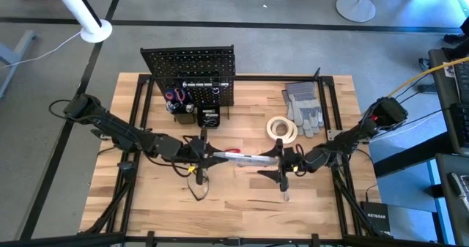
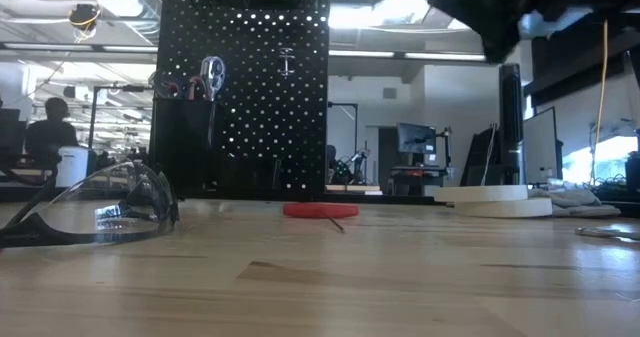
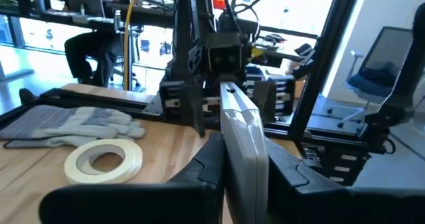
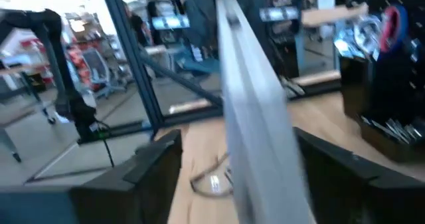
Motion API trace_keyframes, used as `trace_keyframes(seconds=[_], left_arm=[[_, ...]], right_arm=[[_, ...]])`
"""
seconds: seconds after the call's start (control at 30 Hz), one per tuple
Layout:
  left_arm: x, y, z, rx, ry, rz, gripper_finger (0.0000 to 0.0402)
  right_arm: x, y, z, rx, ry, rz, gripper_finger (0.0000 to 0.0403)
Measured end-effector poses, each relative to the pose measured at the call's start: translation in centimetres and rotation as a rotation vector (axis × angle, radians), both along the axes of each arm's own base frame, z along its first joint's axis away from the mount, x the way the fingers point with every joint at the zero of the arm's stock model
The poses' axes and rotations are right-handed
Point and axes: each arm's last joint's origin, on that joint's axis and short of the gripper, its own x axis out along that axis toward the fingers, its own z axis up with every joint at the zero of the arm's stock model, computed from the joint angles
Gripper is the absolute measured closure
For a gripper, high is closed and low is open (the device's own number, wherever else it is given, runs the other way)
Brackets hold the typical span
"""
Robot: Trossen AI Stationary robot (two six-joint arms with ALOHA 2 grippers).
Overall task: Hang tools onto peg board
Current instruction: Put the spirit level on the peg board
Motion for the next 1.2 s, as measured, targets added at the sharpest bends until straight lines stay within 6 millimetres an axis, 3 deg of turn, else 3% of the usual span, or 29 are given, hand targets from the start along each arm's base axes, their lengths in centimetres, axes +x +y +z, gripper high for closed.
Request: trace_keyframes(seconds=[0.17, 0.6, 0.93, 1.2], left_arm=[[0.0, 0.0, 0.0, -0.009, 0.004, 0.0, 0.036], [-0.1, -0.1, -0.2, 0.005, 0.022, -0.006, 0.0354], [-0.2, 0.0, -0.9, 0.002, 0.101, -0.006, 0.0288], [-3.5, 0.5, 0.4, -0.043, 0.255, -0.028, 0.0222]], right_arm=[[0.9, -0.3, 0.9, -0.039, -0.081, 0.048, 0.0191], [1.2, -0.6, 1.0, -0.08, -0.086, 0.039, 0.0336], [1.3, -0.6, 0.7, -0.113, -0.05, 0.016, 0.0339], [1.3, -0.5, 0.6, -0.121, -0.042, 0.048, 0.0339]])
